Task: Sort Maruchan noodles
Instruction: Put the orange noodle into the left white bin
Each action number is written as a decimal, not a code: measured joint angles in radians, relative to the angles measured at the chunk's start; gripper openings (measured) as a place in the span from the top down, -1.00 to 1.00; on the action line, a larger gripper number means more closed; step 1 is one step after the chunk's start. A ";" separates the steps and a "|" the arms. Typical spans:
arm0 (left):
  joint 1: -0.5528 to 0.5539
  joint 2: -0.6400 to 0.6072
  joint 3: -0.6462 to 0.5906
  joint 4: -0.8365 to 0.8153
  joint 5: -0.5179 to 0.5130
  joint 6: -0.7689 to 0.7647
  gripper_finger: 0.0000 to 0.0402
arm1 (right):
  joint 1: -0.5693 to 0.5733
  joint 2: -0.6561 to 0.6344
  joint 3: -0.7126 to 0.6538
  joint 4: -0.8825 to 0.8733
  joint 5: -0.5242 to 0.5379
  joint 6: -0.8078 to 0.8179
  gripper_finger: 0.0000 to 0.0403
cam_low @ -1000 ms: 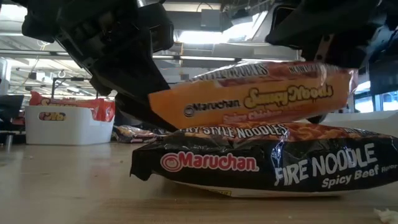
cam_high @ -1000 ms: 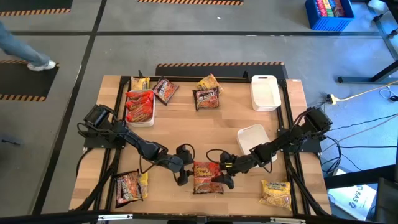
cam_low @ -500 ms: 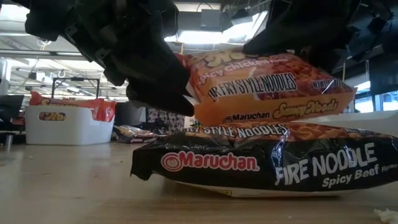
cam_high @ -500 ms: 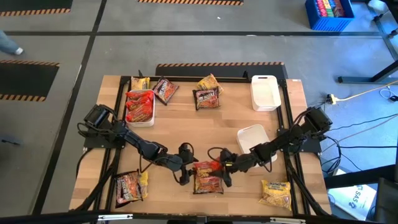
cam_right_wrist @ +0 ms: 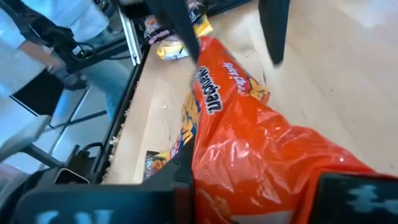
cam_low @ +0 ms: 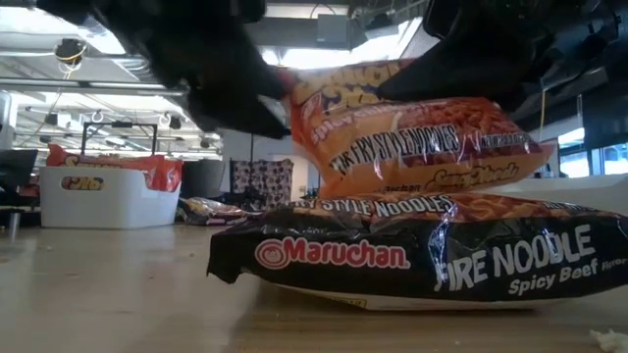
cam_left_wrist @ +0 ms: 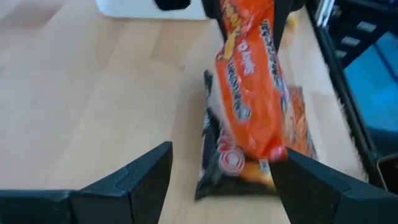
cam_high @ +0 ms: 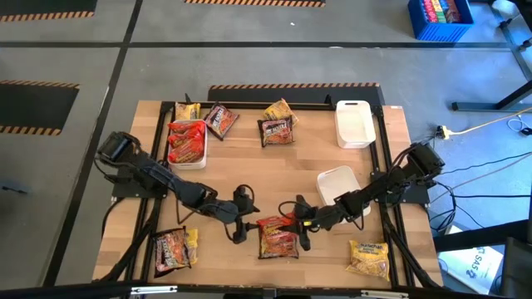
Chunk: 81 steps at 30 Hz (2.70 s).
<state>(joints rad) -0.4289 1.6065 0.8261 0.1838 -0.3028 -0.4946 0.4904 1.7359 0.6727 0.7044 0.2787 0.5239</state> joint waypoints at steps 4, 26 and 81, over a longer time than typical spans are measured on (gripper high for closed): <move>-0.002 -0.082 -0.001 -0.046 -0.001 0.024 -0.28 | 0.000 0.000 0.003 -0.004 0.002 -0.039 0.67; 0.107 -0.143 0.043 -0.014 0.231 0.052 -0.39 | -0.002 -0.024 0.197 -0.299 0.100 -0.314 0.70; 0.203 -0.375 0.041 -0.565 0.133 0.150 0.44 | 0.026 -0.257 0.269 -0.649 0.039 -0.402 -0.33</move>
<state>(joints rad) -0.2262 1.2311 0.8669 -0.3807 -0.1694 -0.3443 0.5165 1.4784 0.9416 0.0550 0.3180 0.1223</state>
